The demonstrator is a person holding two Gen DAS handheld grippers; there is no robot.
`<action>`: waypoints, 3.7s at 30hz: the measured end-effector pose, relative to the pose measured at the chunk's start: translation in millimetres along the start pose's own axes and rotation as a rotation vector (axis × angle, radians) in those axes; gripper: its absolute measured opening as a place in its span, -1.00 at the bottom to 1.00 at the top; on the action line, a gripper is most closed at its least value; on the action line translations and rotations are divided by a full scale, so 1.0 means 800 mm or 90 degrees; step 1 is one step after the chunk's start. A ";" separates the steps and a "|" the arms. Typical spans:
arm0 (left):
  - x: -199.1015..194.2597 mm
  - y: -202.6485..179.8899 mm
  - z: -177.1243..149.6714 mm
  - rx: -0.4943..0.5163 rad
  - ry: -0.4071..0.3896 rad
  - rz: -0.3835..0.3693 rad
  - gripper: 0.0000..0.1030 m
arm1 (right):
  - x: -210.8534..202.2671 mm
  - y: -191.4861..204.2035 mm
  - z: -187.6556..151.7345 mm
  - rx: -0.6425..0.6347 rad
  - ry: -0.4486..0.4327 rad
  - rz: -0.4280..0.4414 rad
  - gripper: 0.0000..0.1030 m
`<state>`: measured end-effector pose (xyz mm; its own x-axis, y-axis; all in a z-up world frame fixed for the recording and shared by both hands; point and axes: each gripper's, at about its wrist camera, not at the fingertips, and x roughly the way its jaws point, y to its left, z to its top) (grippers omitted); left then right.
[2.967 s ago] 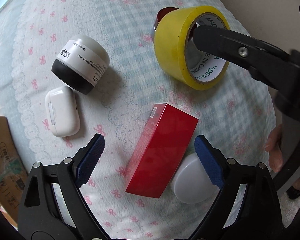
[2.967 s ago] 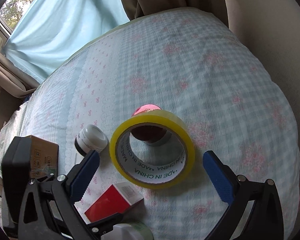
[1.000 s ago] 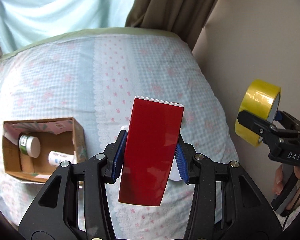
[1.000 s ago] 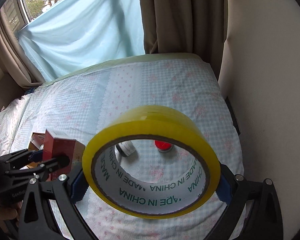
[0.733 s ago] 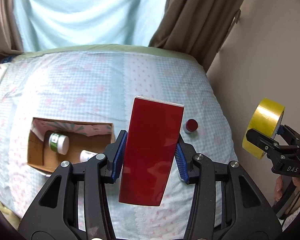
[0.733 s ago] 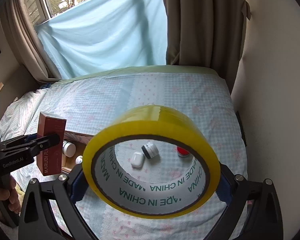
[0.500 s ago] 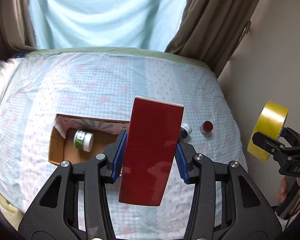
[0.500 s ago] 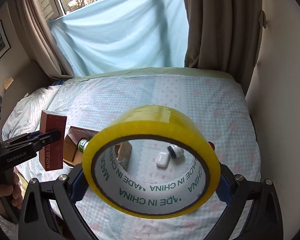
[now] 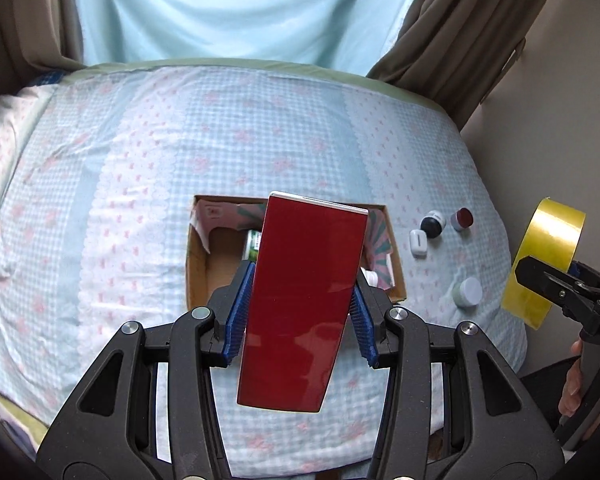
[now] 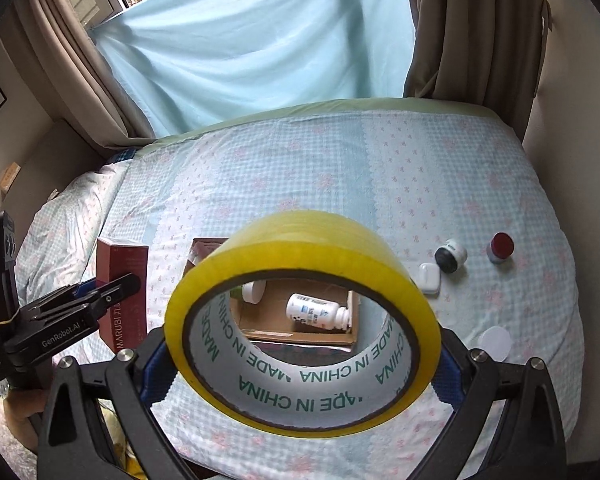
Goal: Organize rigid objects
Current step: 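Carry the red box and yellow tape with both tools over the box, then lower the red box and tape into the box and open both tools, then lift both tools away from the box toward the remaining items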
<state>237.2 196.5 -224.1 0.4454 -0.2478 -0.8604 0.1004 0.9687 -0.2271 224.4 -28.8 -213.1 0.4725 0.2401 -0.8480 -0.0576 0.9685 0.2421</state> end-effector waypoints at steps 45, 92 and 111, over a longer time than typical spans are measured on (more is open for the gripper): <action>0.264 0.091 0.056 0.012 0.189 -0.009 0.99 | 0.345 -0.012 0.011 0.102 0.332 -0.021 1.00; 0.202 0.103 0.005 -0.064 0.150 -0.019 0.99 | 0.305 0.000 -0.031 0.015 0.208 -0.034 1.00; -0.015 0.029 0.001 0.022 -0.037 -0.016 0.99 | 0.059 0.049 -0.010 -0.041 0.052 -0.091 1.00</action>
<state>234.5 222.3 -218.6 0.4926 -0.2720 -0.8266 0.1423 0.9623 -0.2319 237.1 20.7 -247.8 0.4075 0.1014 -0.9075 -0.0528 0.9948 0.0874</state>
